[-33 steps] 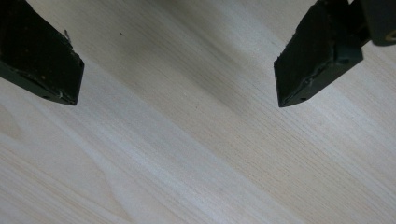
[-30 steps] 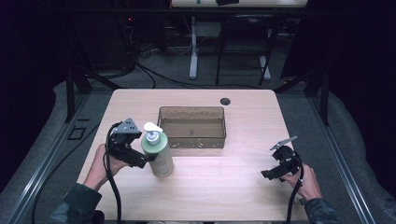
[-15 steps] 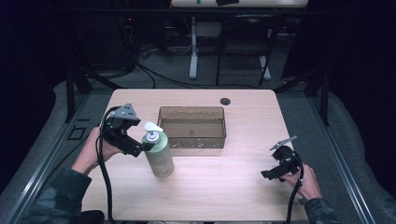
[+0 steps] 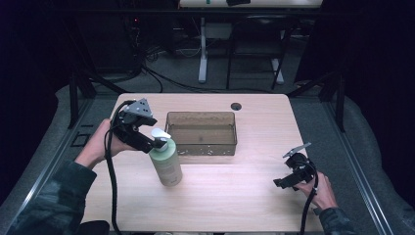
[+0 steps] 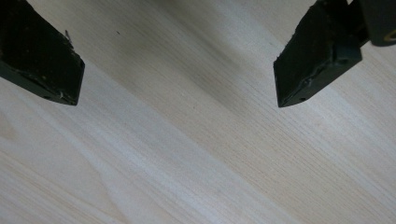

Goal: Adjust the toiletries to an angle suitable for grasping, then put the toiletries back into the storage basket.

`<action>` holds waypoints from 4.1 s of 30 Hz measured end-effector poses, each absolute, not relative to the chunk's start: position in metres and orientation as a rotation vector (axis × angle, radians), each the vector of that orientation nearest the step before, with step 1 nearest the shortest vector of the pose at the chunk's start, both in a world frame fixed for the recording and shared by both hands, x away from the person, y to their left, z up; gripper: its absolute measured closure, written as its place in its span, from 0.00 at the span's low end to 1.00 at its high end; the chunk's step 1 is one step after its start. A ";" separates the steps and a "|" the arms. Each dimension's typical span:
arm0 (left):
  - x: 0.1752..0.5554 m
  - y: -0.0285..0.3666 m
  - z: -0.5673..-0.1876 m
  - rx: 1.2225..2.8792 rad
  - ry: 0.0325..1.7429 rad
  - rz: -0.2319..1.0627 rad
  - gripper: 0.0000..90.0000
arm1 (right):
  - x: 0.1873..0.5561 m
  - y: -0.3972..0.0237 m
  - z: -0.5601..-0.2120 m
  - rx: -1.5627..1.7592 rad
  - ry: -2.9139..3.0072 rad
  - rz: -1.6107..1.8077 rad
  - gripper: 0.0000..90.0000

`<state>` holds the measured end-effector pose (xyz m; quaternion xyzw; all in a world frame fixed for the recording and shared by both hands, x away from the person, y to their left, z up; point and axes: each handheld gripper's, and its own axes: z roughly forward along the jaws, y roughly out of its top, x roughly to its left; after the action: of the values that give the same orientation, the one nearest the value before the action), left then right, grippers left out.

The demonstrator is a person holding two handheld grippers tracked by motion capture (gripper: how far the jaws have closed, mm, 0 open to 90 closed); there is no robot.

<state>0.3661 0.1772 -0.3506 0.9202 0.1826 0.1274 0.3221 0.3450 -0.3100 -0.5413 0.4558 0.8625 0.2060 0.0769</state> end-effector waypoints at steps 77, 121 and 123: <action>0.390 0.144 -0.341 2.564 0.503 0.348 0.69 | 0.345 -0.313 -0.541 1.341 2.574 0.599 0.01; 0.386 0.127 -0.283 2.613 0.437 0.393 0.69 | 0.346 -0.312 -0.544 1.335 2.592 0.585 0.00; 0.386 0.126 -0.280 2.616 0.433 0.393 0.69 | 0.345 -0.312 -0.544 1.339 2.588 0.583 0.00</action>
<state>0.3860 0.1256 -0.2800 0.9501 0.1573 0.1427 0.2286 0.3454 -0.3119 -0.5438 0.4491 0.8677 0.1956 0.0848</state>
